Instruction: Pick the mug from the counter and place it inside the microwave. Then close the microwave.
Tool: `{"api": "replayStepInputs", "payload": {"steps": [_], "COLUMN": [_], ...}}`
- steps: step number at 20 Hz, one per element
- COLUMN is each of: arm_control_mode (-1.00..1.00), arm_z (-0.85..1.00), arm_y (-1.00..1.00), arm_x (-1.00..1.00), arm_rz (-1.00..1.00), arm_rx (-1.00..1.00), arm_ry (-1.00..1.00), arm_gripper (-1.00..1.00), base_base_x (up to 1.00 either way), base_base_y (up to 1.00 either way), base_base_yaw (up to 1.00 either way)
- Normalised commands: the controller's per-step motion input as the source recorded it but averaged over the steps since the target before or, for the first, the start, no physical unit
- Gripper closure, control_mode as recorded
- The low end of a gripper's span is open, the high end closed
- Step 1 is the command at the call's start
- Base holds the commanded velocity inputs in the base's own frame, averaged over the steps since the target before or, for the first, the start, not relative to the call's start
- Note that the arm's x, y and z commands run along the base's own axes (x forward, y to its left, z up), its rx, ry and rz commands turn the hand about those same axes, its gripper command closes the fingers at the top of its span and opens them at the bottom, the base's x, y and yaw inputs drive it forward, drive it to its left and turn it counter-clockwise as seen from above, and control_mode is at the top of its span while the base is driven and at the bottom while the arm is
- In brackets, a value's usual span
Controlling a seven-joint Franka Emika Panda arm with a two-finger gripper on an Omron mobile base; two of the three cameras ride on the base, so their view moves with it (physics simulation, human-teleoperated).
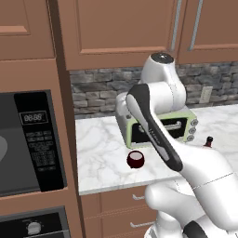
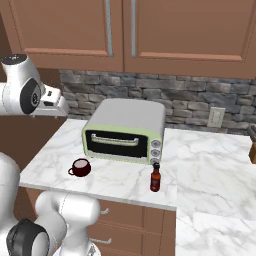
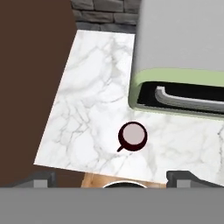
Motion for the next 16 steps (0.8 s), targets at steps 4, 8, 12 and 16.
{"api": "replayStepInputs", "payload": {"steps": [4,8,12,16], "arm_control_mode": [-1.00,-1.00,-1.00,-1.00], "arm_z": [-0.22,-0.23,-0.26,-0.30], "arm_y": [0.03,0.00,0.00,0.00], "arm_x": [-0.25,-0.26,-0.17,-0.07], "arm_rz": [0.00,-0.11,-0.22,-0.25], "arm_rx": [0.00,0.00,0.00,0.00], "arm_ry": [0.00,0.02,0.09,0.14], "arm_gripper": [-1.00,-1.00,-1.00,-1.00], "base_base_x": [0.00,0.00,0.00,0.00], "base_base_y": [0.00,0.00,0.00,0.00], "base_base_yaw": [0.00,0.00,0.00,0.00]}}
